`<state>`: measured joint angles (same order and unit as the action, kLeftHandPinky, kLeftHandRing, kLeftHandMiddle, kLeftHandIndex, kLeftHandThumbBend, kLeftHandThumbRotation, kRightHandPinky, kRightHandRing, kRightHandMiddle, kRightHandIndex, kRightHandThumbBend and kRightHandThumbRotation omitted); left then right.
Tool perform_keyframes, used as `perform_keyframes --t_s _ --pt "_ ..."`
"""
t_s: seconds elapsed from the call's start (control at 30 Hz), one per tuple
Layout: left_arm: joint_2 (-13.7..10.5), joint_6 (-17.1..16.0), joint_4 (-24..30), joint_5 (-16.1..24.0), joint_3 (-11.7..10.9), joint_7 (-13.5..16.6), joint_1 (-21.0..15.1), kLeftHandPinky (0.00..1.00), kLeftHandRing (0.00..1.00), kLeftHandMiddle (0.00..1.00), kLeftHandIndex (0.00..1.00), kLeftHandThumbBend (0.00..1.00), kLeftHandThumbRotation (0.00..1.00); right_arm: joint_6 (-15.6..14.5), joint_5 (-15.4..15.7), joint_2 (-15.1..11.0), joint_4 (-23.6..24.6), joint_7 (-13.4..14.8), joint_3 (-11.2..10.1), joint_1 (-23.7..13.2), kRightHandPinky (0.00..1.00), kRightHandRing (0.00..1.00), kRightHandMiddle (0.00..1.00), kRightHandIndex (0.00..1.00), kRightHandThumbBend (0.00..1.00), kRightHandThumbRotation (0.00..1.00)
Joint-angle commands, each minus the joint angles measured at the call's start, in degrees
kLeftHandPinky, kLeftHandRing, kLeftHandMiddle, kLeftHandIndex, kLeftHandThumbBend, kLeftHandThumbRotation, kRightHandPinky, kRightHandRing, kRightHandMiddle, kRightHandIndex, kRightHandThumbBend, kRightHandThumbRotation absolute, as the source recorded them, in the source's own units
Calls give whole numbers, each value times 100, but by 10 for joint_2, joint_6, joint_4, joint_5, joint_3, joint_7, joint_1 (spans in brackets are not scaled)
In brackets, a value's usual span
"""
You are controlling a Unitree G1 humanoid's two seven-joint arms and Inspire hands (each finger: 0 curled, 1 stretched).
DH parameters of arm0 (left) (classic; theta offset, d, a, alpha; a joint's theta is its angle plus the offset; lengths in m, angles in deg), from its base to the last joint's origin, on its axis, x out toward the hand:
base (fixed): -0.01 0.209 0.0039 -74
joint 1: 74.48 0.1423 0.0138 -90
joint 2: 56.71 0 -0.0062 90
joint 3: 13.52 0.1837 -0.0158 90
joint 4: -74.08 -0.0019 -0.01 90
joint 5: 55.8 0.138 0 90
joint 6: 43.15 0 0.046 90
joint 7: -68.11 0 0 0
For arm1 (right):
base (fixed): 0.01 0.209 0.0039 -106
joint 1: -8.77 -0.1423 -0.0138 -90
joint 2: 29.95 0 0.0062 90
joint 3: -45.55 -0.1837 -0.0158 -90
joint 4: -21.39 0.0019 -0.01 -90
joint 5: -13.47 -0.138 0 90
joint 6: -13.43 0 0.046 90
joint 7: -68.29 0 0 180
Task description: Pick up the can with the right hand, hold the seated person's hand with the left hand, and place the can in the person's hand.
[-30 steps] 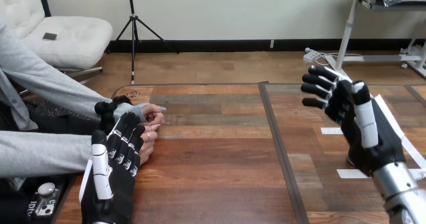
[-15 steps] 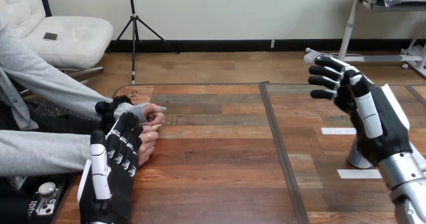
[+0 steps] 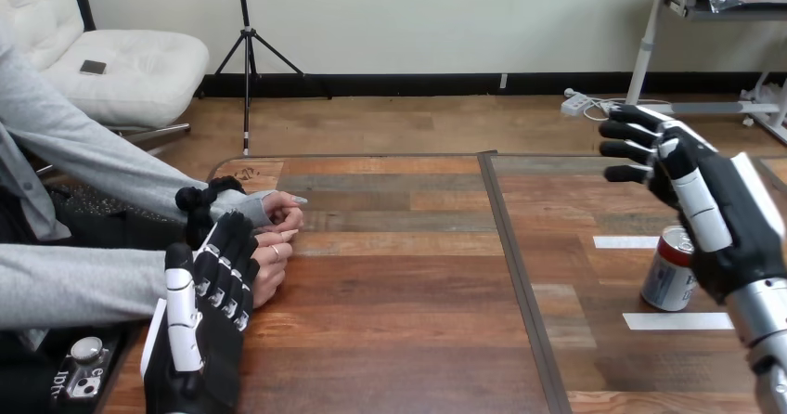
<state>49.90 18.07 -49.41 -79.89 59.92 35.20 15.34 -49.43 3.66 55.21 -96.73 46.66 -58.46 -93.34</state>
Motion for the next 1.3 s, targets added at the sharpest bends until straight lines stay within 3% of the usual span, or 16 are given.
perform_keyframes --t_s 0.0,0.57,1.0,1.2,1.27 --pt "-9 -7 1 7 9 -3 -42 100 98 94 90 59 99 23 -4 -22 -8 7 -14 -55 71 79 80 80 88 87" --pt "-5 -10 3 7 10 0 -41 100 96 94 93 57 99 31 3 -52 -49 30 -30 -66 73 81 81 80 92 88" --pt "-2 -12 7 1 11 -9 -38 100 99 97 96 54 100 49 -2 -66 -111 40 -47 -85 76 81 80 80 66 89" --pt "-1 -14 6 3 11 -8 -38 100 100 97 96 54 100 55 -24 -66 -140 19 -60 -96 76 82 81 80 61 87" --pt "-2 -15 6 4 11 -8 -37 100 100 97 96 54 100 60 -19 -71 -154 24 -61 -100 77 83 82 81 60 86"
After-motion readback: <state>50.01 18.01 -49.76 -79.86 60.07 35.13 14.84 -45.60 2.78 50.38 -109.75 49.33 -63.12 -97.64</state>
